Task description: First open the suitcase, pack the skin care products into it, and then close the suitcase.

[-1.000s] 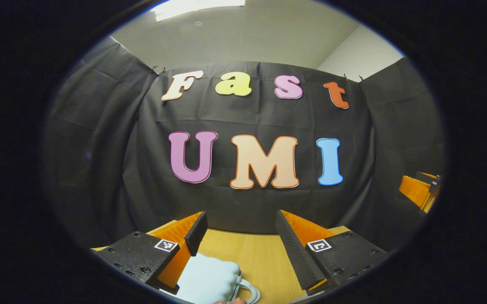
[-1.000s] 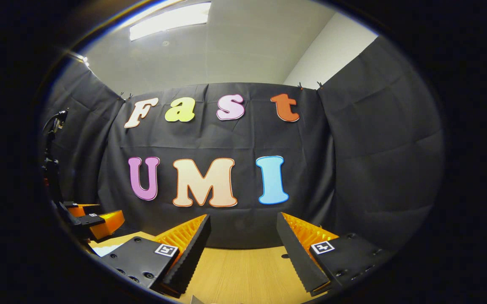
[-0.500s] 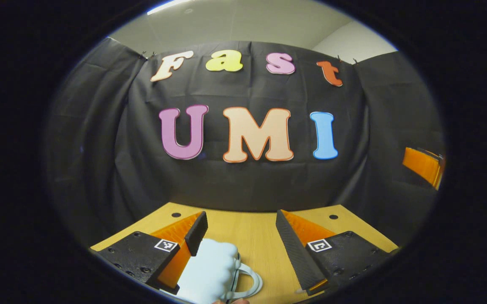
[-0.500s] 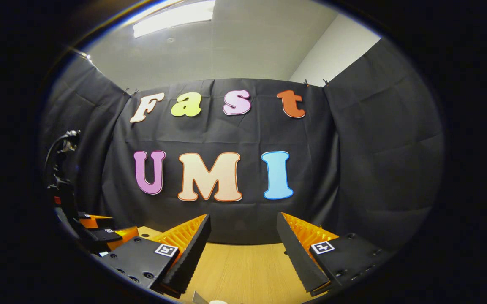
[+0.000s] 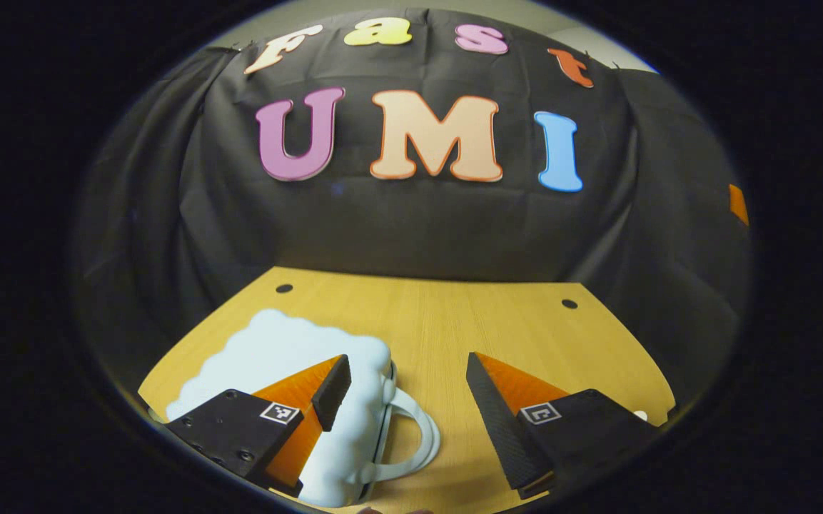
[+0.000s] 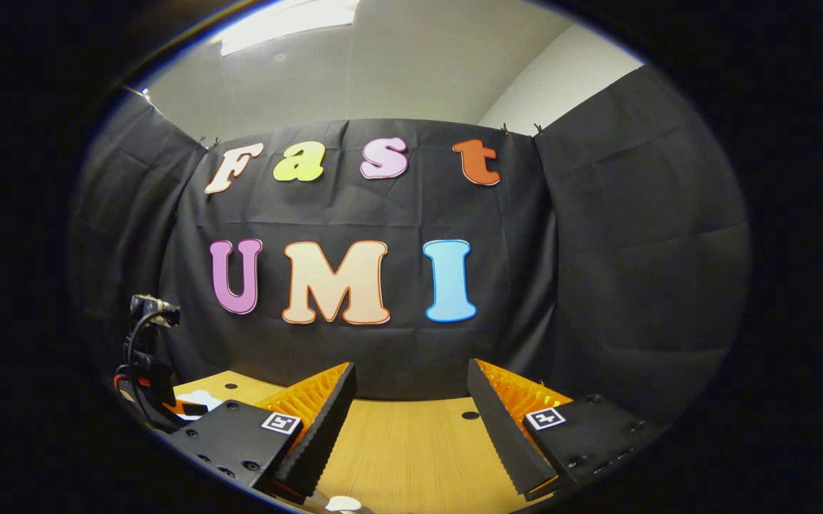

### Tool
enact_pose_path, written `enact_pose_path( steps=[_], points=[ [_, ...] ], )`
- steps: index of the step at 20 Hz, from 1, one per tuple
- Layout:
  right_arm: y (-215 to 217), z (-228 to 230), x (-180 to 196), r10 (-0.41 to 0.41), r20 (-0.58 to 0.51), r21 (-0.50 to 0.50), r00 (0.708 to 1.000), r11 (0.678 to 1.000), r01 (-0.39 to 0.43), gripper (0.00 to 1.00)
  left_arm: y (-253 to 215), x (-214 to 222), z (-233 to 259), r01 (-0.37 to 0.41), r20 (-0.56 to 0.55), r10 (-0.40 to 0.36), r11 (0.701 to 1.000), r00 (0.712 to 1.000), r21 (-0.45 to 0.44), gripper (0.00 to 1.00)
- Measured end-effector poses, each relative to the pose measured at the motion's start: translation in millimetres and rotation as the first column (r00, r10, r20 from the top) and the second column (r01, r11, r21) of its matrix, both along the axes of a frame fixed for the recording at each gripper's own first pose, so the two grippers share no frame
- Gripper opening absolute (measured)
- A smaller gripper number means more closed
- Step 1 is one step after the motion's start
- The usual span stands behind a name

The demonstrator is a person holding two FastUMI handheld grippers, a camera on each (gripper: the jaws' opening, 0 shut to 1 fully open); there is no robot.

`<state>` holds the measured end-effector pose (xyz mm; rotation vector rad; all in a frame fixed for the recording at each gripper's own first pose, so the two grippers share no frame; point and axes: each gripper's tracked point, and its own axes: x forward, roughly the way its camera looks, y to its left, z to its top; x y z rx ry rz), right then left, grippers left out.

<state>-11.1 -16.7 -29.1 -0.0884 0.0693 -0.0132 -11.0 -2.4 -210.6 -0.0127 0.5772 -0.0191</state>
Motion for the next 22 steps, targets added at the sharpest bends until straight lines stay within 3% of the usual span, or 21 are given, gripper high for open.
enact_pose_path(
  steps=[7,14,21,22],
  points=[
    [-8.1,-23.5,0.8,-0.013,-0.073,-0.017,0.997,1.000,0.012,0.98,-13.1,-10.6,-66.6,0.029,-0.213,-0.031,1.000,0.977,-0.012,0.96],
    [-9.8,-32.0,5.7,-0.014,-0.095,-0.028,0.995,1.000,0.011,0.98,-21.7,-16.9,-103.2,0.029,-0.331,-0.020,0.999,0.943,0.024,0.92],
    [-0.4,-39.3,10.6,0.012,-0.110,-0.053,0.994,0.998,-0.018,0.96,-33.2,-25.2,-136.2,0.016,-0.464,-0.031,0.999,0.885,-0.036,0.89],
    [-0.3,-40.2,10.9,0.013,-0.111,-0.059,0.994,0.998,-0.019,0.98,-32.8,-26.2,-137.6,0.015,-0.477,-0.031,0.999,0.878,-0.037,0.83]
  ],
)
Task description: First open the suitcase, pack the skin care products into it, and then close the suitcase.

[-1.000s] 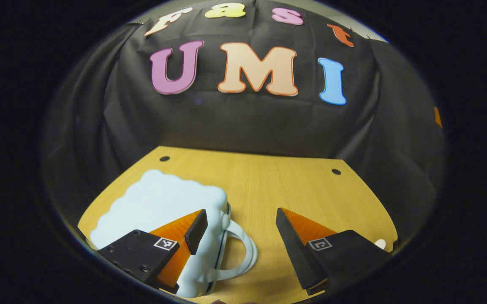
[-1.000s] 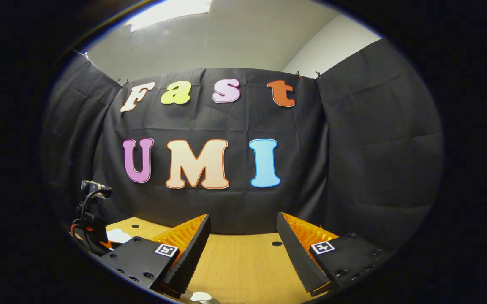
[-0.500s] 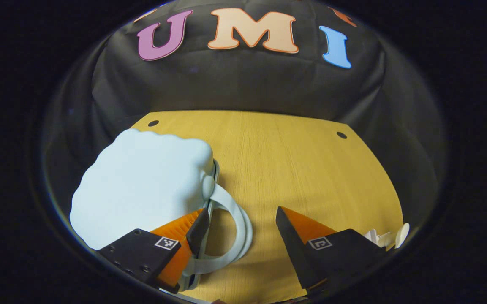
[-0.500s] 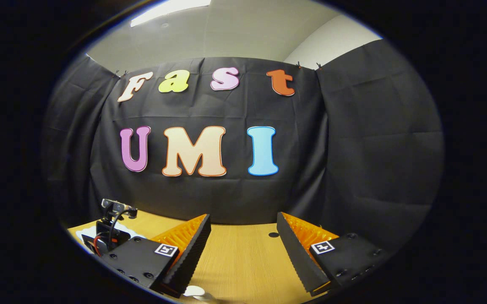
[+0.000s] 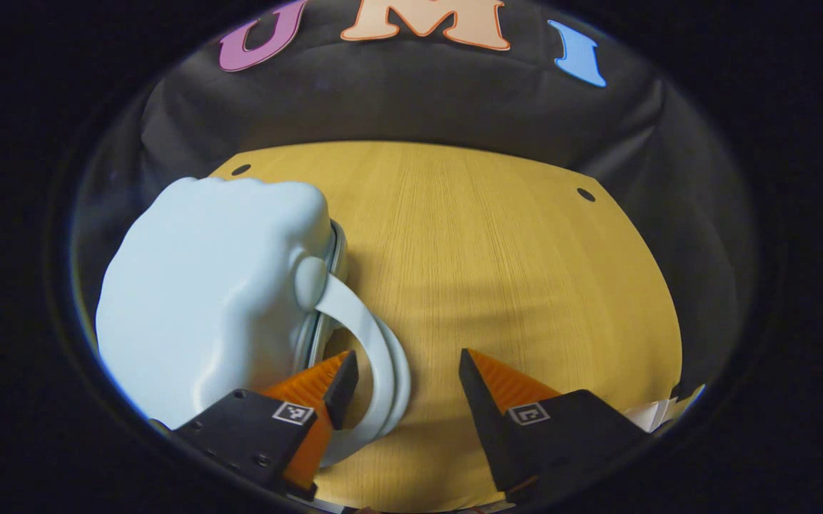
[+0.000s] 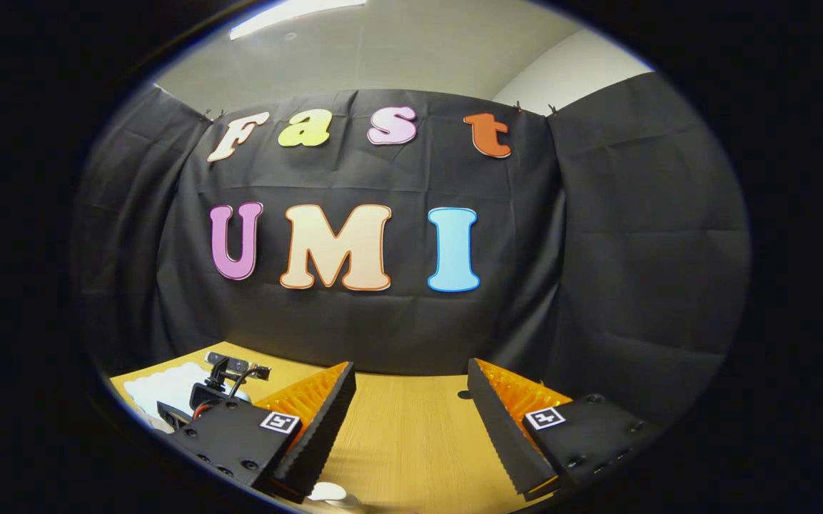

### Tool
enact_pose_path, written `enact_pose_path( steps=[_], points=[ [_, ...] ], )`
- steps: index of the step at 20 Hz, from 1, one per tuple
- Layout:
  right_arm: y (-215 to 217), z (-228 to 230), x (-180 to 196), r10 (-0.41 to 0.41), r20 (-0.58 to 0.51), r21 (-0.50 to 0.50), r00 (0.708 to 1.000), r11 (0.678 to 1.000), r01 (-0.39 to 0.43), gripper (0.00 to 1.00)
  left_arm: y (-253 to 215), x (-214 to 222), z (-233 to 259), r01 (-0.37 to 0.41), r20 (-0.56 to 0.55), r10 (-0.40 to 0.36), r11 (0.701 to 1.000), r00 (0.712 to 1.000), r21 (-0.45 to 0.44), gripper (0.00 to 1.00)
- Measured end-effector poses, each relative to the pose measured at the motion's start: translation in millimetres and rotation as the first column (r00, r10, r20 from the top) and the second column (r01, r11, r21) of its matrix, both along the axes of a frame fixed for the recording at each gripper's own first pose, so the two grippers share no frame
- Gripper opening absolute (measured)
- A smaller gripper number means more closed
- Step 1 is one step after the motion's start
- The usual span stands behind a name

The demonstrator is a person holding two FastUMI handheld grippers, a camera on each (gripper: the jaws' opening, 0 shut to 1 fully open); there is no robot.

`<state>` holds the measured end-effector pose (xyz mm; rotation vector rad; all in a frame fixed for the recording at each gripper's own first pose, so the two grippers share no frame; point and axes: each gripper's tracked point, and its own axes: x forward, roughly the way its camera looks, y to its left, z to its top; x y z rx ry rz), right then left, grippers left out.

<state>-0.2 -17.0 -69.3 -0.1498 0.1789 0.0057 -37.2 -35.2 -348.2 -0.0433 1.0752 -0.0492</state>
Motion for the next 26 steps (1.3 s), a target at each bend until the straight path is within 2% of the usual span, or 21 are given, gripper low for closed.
enact_pose_path(
  steps=[1,2,3,5,7,9,14,17,26],
  points=[
    [0.4,0.5,0.5,0.001,-0.001,-0.002,1.000,1.000,-0.001,0.99,5.7,-0.4,-1.2,-0.003,-0.007,0.003,1.000,1.000,0.018,0.62],
    [0.4,-1.4,1.6,0.000,-0.002,-0.001,1.000,1.000,0.000,0.99,10.1,-0.5,-0.2,-0.007,-0.010,0.008,1.000,1.000,0.026,0.53],
    [0.4,-1.4,2.3,-0.001,-0.002,0.000,1.000,1.000,0.001,0.99,13.2,-0.4,0.0,-0.012,-0.017,0.013,1.000,1.000,0.025,0.32],
    [0.9,-1.5,3.1,-0.002,-0.002,0.002,1.000,1.000,0.002,0.99,16.1,0.2,0.2,-0.036,-0.024,0.036,0.999,0.999,0.007,0.14],
    [0.7,-3.3,3.7,-0.001,-0.003,0.002,1.000,1.000,0.001,0.99,15.7,0.2,0.5,-0.036,-0.040,0.036,0.999,0.999,-0.011,0.09],
    [3.1,-3.4,3.6,0.003,-0.002,0.005,1.000,1.000,-0.003,1.00,17.2,-0.9,-1.5,-0.028,-0.060,0.027,1.000,0.998,-0.012,0.08],
    [2.2,-2.8,3.0,0.006,0.007,0.004,1.000,1.000,-0.006,0.99,14.2,0.4,3.7,-0.014,-0.034,0.014,1.000,0.999,-0.008,0.00],
    [-1.6,-1.9,0.5,0.000,0.012,0.014,1.000,1.000,0.000,0.99,12.3,0.3,12.8,0.024,-0.026,-0.024,1.000,0.999,0.001,0.00],
    [9.6,0.2,-2.0,0.033,0.032,0.041,0.999,0.999,-0.034,0.99,5.6,14.5,69.4,0.021,0.073,-0.018,0.999,0.997,-0.035,0.00]
  ],
)
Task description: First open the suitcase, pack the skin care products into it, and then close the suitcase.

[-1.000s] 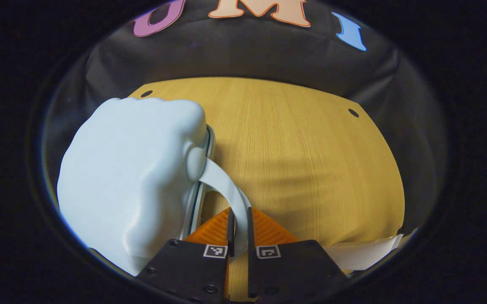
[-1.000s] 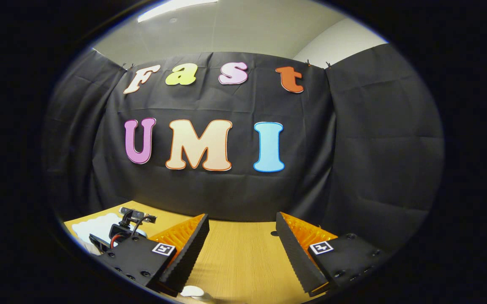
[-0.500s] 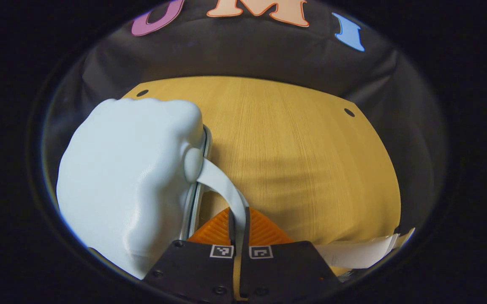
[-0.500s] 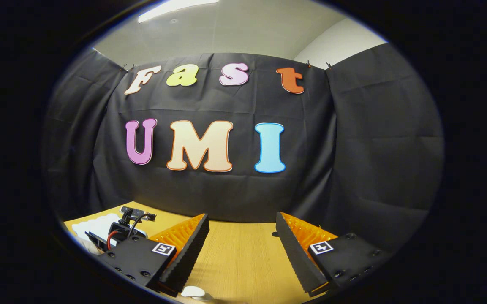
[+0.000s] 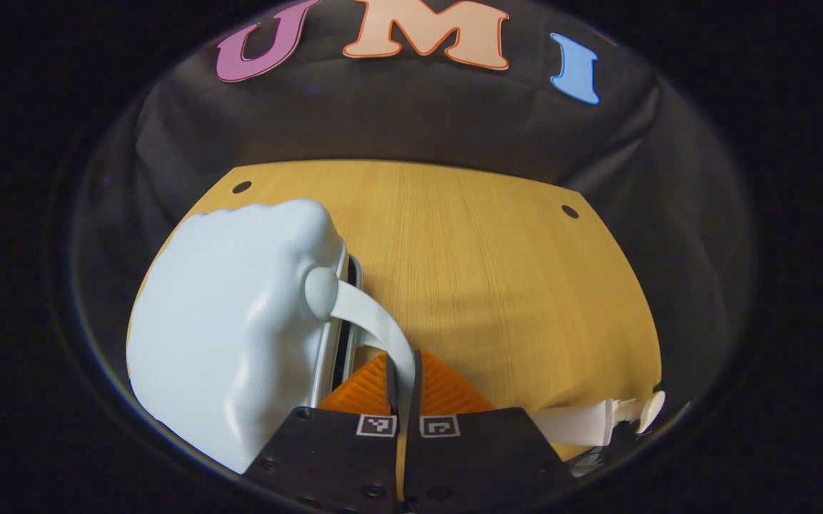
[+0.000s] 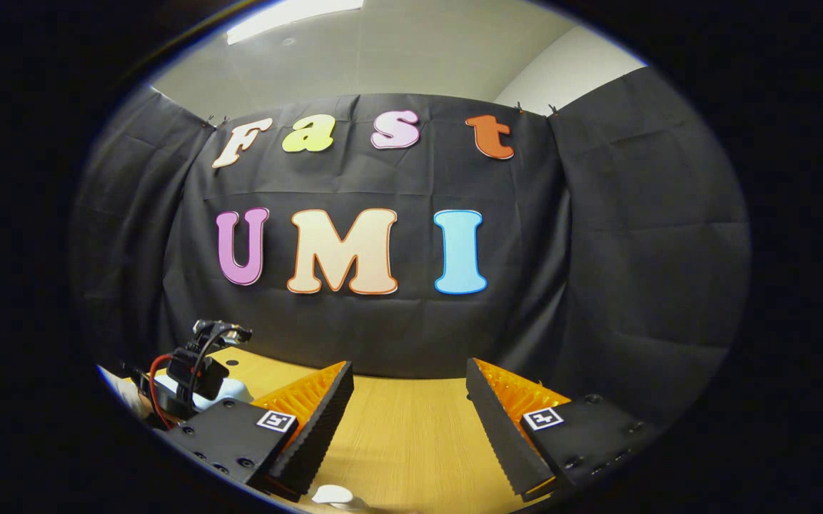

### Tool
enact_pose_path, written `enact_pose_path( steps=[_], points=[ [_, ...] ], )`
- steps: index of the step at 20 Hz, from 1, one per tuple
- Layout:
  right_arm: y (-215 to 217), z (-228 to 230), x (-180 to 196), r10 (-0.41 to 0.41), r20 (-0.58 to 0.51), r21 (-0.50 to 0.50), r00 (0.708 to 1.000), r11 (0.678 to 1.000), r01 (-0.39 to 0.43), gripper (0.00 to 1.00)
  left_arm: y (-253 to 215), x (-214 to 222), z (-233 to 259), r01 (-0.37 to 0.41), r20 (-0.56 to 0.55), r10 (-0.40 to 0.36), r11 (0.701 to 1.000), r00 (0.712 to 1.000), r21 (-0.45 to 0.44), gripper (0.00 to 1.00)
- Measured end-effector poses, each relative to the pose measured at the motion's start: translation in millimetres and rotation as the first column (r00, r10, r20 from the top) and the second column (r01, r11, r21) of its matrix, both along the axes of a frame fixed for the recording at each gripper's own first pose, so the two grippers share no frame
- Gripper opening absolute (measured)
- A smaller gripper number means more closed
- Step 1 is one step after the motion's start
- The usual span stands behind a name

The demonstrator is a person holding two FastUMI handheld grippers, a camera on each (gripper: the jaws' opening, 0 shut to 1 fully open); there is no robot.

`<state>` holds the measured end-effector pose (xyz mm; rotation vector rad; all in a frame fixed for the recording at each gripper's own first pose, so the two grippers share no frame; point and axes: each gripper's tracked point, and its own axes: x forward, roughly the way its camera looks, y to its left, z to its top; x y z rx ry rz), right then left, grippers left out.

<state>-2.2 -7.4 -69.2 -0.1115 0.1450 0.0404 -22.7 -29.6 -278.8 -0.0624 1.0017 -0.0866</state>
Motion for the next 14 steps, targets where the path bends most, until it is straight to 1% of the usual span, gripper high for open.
enact_pose_path(
  steps=[6,10,11,12,14],
  points=[
    [15.5,-1.5,1.4,0.025,0.006,0.046,1.000,0.999,-0.025,0.99,25.5,15.4,62.3,-0.016,0.094,0.018,1.000,0.995,-0.024,0.00],
    [31.7,-0.3,4.0,0.044,0.018,0.060,0.999,0.997,-0.045,1.00,48.1,23.5,91.4,-0.034,0.134,0.041,0.998,0.990,-0.054,0.00],
    [36.7,0.0,3.9,0.050,0.020,0.060,0.999,0.997,-0.051,0.99,55.0,23.0,98.7,-0.040,0.140,0.047,0.998,0.989,-0.055,0.00],
    [41.2,-0.3,3.5,0.055,0.022,0.062,0.998,0.996,-0.056,1.00,60.5,24.9,104.0,-0.039,0.151,0.046,0.998,0.987,-0.053,0.00],
    [50.2,0.2,3.3,0.063,0.028,0.065,0.998,0.996,-0.065,0.99,71.9,28.2,117.9,-0.037,0.173,0.046,0.998,0.984,-0.058,0.00]
  ],
)
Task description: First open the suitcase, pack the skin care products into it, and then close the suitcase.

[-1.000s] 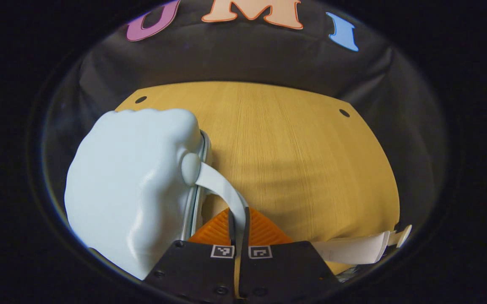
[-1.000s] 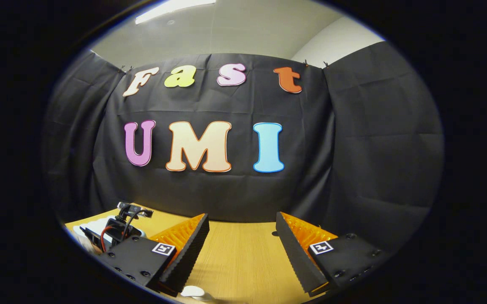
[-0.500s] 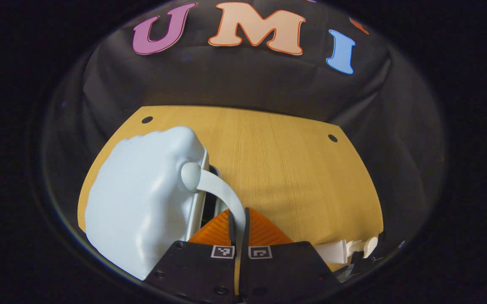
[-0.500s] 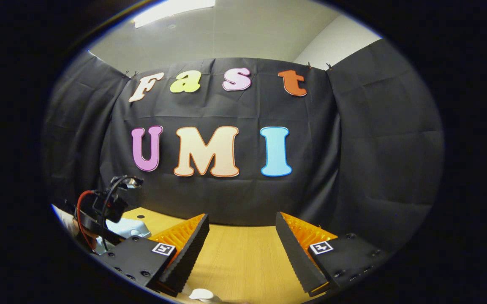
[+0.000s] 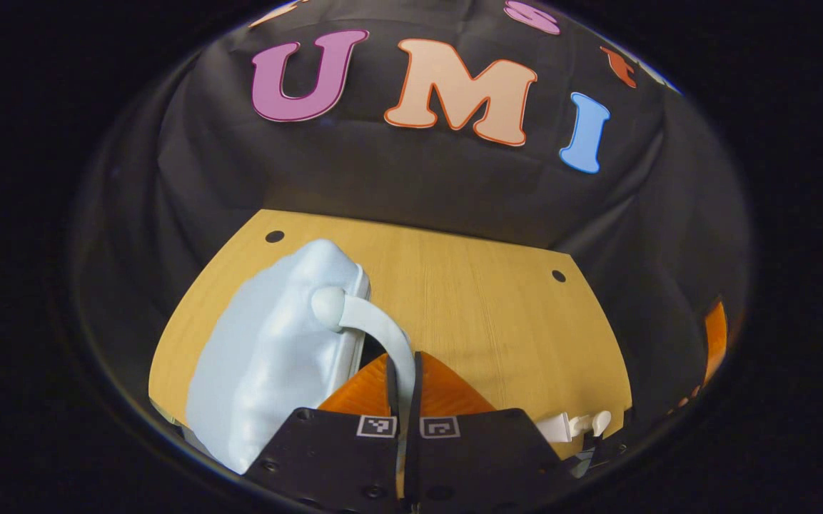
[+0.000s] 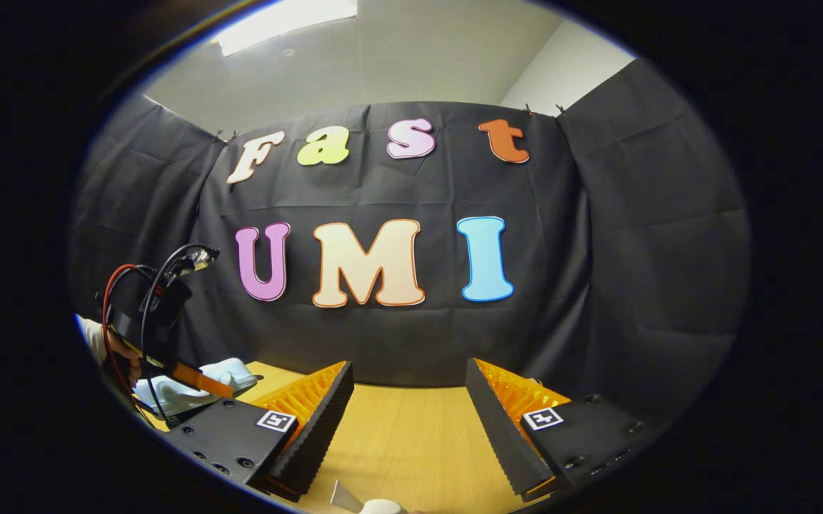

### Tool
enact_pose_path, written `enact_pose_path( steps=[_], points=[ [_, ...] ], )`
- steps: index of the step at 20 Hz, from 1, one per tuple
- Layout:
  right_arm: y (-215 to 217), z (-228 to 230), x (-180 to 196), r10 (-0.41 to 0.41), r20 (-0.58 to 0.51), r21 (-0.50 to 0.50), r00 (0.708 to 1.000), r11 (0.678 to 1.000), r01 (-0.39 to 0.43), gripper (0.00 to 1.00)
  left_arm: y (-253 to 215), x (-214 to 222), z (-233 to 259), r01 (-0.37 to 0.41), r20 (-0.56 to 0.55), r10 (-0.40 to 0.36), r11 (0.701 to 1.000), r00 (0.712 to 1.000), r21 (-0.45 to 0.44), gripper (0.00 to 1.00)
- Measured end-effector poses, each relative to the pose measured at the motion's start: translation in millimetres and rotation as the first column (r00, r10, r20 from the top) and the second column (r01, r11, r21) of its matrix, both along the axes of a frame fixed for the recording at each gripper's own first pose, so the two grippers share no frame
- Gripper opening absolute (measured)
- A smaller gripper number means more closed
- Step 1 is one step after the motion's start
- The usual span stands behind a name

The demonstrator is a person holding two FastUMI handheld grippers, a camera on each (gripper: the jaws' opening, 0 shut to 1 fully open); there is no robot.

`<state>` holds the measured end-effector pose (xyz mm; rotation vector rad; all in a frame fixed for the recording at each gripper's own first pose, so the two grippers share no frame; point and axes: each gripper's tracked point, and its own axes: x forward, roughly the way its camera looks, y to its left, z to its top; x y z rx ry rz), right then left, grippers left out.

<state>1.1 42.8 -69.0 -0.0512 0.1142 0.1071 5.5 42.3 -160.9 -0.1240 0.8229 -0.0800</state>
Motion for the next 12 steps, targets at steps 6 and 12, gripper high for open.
enact_pose_path(
  steps=[6,12],
  points=[
    [33.8,-0.6,0.3,0.026,0.010,-0.002,1.000,1.000,-0.026,0.99,42.0,9.2,33.7,-0.002,0.032,0.005,0.997,0.999,-0.075,0.00],
    [65.0,-4.9,-1.1,0.032,0.014,-0.001,0.999,0.999,-0.032,1.00,105.8,18.2,58.0,-0.025,0.069,0.031,0.996,0.997,-0.081,0.00]
  ],
)
